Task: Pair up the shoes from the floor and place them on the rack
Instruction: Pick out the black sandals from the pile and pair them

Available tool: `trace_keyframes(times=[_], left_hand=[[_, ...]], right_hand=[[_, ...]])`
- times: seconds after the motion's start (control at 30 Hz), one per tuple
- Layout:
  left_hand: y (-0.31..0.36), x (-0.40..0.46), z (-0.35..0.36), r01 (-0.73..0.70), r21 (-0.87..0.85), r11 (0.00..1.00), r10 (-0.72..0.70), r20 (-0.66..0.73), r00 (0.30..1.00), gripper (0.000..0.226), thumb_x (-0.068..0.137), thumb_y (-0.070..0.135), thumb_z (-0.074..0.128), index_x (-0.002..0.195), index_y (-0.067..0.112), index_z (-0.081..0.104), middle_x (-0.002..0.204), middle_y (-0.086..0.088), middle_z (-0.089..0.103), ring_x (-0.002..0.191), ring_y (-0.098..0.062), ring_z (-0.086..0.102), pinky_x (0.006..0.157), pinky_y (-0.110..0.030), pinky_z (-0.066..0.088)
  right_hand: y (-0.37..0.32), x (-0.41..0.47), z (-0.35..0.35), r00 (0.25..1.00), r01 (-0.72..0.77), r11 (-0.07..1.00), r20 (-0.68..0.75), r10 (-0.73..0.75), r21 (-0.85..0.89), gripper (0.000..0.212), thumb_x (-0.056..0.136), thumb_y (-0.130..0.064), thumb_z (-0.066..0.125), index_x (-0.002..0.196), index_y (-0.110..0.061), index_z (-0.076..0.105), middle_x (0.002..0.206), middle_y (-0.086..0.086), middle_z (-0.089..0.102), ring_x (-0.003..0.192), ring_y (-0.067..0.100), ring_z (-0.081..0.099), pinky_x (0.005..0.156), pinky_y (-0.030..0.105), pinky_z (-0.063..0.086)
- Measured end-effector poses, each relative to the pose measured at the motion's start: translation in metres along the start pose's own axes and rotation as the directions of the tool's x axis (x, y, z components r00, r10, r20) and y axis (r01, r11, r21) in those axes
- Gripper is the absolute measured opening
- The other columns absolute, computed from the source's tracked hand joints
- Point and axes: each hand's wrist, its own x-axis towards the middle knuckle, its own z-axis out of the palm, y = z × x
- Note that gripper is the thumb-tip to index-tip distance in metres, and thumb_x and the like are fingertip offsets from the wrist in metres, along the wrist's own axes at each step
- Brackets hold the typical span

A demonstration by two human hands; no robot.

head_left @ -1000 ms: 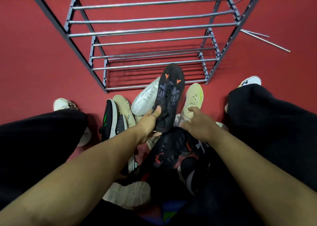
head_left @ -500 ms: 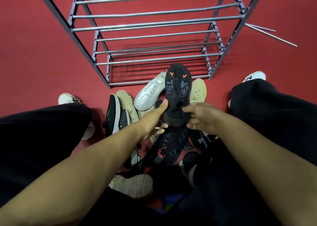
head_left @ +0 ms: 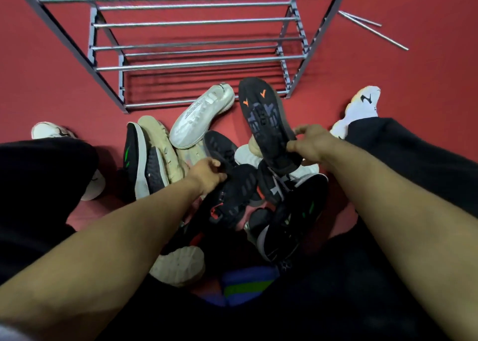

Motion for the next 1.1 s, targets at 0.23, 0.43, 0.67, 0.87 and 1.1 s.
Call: trace_keyframes(times=[0.23, 0.43, 0.67, 0.87, 1.1], left_hand=[[-0.040, -0.014, 0.017, 0.137, 0.281, 0.950, -0.207, 0.235, 0.950, 0.064, 0.072, 0.051, 0.077, 0.120, 0.015, 0.055, 0.119, -0.005, 0.066, 0.100, -0.021, 0.063, 0.087, -0.031, 0.050], [-0.044, -0.013, 0.013, 0.185, 0.170, 0.968, -0.207, 0.121, 0.971, 0.022, 0.088, 0.012, 0.065, 0.104, 0.008, 0.049, 0.104, -0.009, 0.062, 0.097, -0.021, 0.059, 0.086, -0.032, 0.048], [-0.025, -0.002, -0.041, 0.142, -0.110, 0.984, -0.174, -0.397, 0.901, 0.032, 0.098, 0.029, 0.046, 0.117, 0.005, 0.057, 0.121, -0.019, 0.063, 0.115, -0.036, 0.057, 0.099, -0.035, 0.040], [-0.046, 0.000, -0.063, 0.194, -0.327, 0.925, -0.345, -0.508, 0.789, 0.025, 0.097, 0.029, 0.051, 0.076, 0.015, 0.046, 0.079, -0.007, 0.052, 0.092, -0.026, 0.052, 0.075, -0.029, 0.034], [-0.073, -0.005, -0.054, 0.152, -0.352, 0.924, -0.314, -0.470, 0.825, 0.022, 0.086, 0.026, 0.068, 0.082, 0.019, 0.048, 0.074, 0.002, 0.054, 0.082, -0.021, 0.055, 0.090, -0.034, 0.046]], right_hand=[[0.037, 0.011, 0.001, 0.996, -0.079, 0.995, -0.040, 0.076, -0.066, 0.032, 0.087, -0.014, 0.065, 0.118, -0.009, 0.066, 0.097, 0.012, 0.066, 0.091, 0.030, 0.065, 0.086, 0.041, 0.056], [0.040, 0.017, -0.004, 0.990, -0.080, 0.997, -0.118, 0.079, -0.008, 0.036, 0.083, -0.019, 0.067, 0.116, -0.007, 0.066, 0.105, 0.014, 0.070, 0.097, 0.034, 0.067, 0.091, 0.046, 0.054], [0.050, 0.022, 0.000, 0.986, -0.088, 0.996, -0.139, 0.086, -0.007, 0.027, 0.084, -0.014, 0.063, 0.111, -0.011, 0.067, 0.100, 0.014, 0.067, 0.093, 0.035, 0.067, 0.084, 0.046, 0.057], [0.072, 0.037, 0.018, 0.989, -0.146, 0.931, -0.078, 0.127, -0.335, 0.035, 0.085, -0.012, 0.055, 0.118, -0.003, 0.065, 0.117, 0.022, 0.065, 0.105, 0.038, 0.063, 0.088, 0.042, 0.053], [0.041, 0.035, 0.082, 0.908, 0.178, 0.604, -0.107, -0.406, -0.777, 0.035, 0.090, -0.023, 0.052, 0.124, -0.018, 0.053, 0.125, 0.009, 0.054, 0.117, 0.033, 0.046, 0.088, 0.042, 0.045]])
